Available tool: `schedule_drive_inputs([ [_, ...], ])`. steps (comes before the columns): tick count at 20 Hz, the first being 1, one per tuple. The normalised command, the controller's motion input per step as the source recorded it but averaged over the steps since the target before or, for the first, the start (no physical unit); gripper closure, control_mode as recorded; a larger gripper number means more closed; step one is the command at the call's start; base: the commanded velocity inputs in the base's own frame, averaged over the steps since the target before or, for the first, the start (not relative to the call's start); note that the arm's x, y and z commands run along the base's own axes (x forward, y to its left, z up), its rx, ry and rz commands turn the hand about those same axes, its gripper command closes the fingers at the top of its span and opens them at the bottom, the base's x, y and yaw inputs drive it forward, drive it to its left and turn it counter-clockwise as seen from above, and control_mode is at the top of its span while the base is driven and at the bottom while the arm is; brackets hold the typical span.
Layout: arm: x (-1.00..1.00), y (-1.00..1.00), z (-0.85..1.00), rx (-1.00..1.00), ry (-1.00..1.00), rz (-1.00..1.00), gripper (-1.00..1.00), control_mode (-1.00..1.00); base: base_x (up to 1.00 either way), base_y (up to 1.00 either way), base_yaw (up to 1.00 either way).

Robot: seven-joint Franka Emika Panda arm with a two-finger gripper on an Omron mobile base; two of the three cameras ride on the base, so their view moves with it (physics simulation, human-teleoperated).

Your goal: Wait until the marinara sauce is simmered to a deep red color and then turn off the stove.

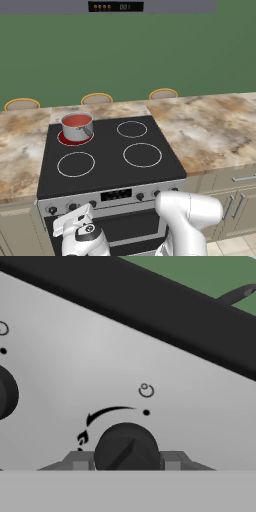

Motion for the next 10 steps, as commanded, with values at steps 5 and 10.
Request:
schedule_drive_inputs([
  [5,0.0,0.0,0.0,0.0,0.0,0.0,1.0,-1.0,0.0,0.0,0.0],
  [10,0.0,0.0,0.0,0.0,0.0,0.0,1.0,-1.0,0.0,0.0,0.0],
])
